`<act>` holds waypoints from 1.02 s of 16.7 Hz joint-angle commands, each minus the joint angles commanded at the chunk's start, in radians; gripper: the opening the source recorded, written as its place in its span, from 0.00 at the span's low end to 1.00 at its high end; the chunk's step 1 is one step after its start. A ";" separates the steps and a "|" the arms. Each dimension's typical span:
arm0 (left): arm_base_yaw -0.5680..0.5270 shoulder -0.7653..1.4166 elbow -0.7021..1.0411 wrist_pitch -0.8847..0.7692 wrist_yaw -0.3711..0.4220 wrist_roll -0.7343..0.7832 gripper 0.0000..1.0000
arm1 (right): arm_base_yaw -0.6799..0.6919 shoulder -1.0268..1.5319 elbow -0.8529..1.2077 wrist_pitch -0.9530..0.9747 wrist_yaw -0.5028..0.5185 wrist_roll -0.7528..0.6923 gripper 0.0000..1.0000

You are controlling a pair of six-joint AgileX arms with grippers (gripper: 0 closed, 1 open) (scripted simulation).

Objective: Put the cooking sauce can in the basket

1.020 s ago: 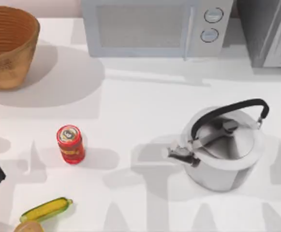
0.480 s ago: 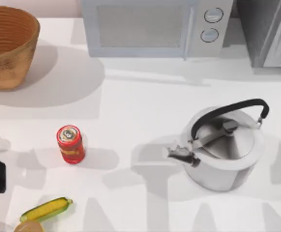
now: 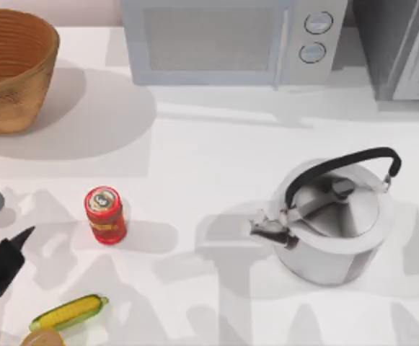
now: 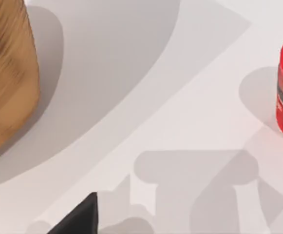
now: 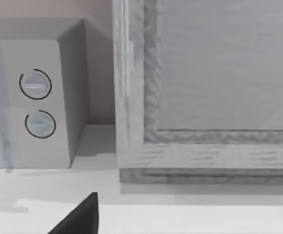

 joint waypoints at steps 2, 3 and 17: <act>0.013 0.161 0.082 -0.051 0.097 0.144 1.00 | 0.000 0.000 0.000 0.000 0.000 0.000 1.00; 0.019 0.242 0.122 -0.077 0.147 0.216 1.00 | 0.000 0.000 0.000 0.000 0.000 0.000 1.00; 0.078 1.124 0.532 -0.389 0.694 0.980 1.00 | 0.000 0.000 0.000 0.000 0.000 0.000 1.00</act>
